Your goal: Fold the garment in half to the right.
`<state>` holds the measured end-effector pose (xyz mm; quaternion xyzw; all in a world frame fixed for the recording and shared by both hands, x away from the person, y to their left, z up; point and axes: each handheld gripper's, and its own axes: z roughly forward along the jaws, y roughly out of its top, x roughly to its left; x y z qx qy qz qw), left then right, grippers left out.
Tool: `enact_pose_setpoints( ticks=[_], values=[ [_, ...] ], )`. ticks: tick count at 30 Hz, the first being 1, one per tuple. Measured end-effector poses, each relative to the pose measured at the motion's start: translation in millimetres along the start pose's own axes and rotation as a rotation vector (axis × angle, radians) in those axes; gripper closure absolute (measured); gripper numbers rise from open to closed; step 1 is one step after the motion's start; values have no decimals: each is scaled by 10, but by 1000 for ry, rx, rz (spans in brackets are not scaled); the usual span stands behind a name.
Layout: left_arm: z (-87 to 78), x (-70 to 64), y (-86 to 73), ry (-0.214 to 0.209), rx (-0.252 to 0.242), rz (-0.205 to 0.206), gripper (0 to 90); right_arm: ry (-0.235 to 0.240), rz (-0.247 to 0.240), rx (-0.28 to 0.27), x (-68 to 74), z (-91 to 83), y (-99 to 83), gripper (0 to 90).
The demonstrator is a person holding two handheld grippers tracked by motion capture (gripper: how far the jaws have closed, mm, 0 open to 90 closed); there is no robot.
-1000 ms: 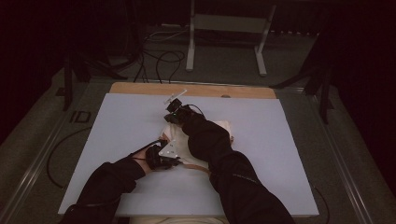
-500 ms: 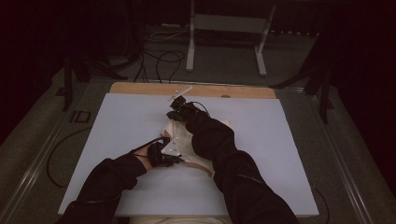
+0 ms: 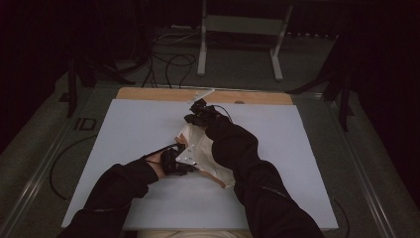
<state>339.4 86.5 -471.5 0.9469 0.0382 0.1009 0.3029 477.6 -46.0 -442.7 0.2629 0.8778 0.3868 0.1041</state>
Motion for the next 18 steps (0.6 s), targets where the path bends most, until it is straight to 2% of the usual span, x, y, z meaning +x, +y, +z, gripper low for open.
enact_pose_setpoints(
  ticks=[8, 10, 13, 14, 18],
  values=[
    [5, 13, 104, -4, 11, 23, 857, -11, 26, -25, -47, -150, -31, 886],
    [7, 17, 131, -5, 13, 27, 857, -18, 16, -29, -62, -175, -39, 886],
    [10, 22, 151, -8, 15, 29, 857, -21, 20, -32, -76, -212, -47, 886],
    [20, 27, 174, -11, 14, 30, 857, -20, 35, -31, -73, -229, -48, 886],
    [36, 42, 228, -18, 20, 36, 857, -26, 27, -39, -101, -266, -65, 885]
  ],
)
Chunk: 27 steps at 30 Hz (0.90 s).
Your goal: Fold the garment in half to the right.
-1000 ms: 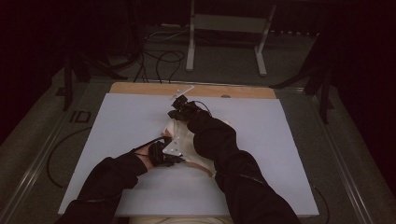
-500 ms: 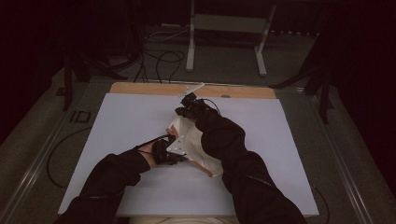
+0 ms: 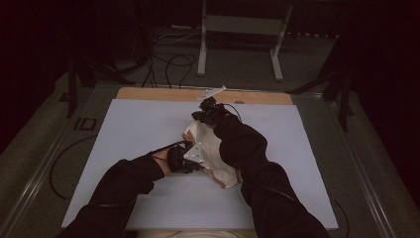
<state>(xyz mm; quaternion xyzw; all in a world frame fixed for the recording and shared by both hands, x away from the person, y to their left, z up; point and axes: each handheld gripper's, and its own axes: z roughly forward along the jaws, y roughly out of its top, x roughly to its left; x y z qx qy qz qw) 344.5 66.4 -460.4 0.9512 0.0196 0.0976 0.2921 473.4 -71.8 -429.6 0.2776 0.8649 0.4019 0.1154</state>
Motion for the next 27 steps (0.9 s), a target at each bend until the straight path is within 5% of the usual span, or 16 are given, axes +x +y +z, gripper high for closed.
enact_pose_setpoints(
  ticks=[27],
  values=[
    [118, 17, 224, -40, 59, 20, 857, -26, 27, -25, -143, -281, -170, 885]
  ],
)
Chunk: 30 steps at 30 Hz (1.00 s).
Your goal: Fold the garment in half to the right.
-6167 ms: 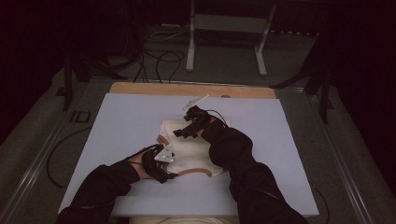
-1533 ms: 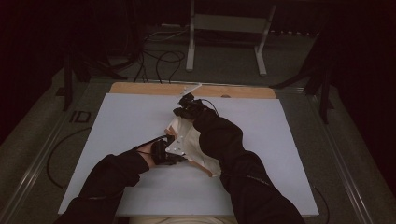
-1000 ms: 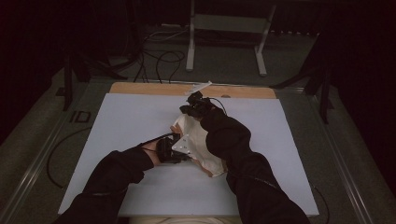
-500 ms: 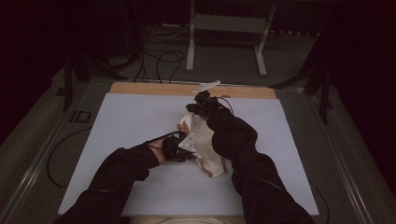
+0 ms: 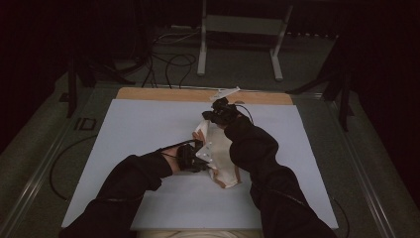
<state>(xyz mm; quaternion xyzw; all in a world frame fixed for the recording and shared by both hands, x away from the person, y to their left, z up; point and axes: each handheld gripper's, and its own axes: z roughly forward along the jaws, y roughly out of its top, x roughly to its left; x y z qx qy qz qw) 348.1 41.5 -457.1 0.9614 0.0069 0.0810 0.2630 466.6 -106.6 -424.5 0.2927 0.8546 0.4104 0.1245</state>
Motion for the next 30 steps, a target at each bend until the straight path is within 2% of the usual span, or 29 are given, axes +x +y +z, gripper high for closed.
enact_pose_setpoints(
  ticks=[14, 21, 26, 30],
  values=[
    [87, 5, 141, -27, 21, 24, 856, -21, 21, -6, -98, -135, -153, 885],
    [170, 13, 223, -43, 29, 25, 856, -36, 37, -10, -195, -222, -266, 885],
    [237, 11, 277, -47, 31, 21, 856, -47, 45, -7, -239, -251, -329, 885],
    [283, 3, 331, -38, 48, 38, 854, -59, 47, -11, -267, -271, -366, 885]
  ],
)
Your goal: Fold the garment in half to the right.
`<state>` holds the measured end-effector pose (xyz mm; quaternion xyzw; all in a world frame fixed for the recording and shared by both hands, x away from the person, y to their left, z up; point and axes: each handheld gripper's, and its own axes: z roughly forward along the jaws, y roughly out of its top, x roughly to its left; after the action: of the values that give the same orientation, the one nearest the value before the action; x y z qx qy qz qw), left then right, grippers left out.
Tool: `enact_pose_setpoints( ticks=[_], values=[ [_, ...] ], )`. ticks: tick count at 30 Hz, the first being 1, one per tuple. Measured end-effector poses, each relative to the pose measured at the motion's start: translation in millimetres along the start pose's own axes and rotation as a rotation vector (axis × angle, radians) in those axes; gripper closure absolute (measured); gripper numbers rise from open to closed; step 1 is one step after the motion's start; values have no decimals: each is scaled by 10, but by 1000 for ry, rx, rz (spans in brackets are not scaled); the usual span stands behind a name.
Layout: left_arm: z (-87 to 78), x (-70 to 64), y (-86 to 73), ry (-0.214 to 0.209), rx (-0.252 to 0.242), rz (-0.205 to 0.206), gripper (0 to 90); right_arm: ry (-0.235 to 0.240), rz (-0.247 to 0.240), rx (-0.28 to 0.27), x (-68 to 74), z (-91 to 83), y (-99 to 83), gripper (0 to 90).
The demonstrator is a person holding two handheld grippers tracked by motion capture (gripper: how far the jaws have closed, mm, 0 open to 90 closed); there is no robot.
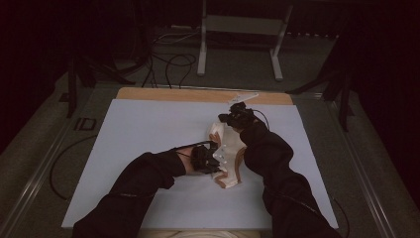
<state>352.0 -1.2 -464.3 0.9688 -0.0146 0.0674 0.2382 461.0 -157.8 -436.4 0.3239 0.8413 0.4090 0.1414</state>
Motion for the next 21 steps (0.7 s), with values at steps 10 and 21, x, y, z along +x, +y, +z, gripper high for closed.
enact_pose_setpoints(
  ticks=[10, 21],
  values=[
    [71, 18, 100, -16, -2, -14, 854, -17, 27, 1, -122, -73, -132, 885],
    [137, 40, 169, -28, 4, -22, 851, -51, 50, 14, -248, -136, -308, 884]
  ],
)
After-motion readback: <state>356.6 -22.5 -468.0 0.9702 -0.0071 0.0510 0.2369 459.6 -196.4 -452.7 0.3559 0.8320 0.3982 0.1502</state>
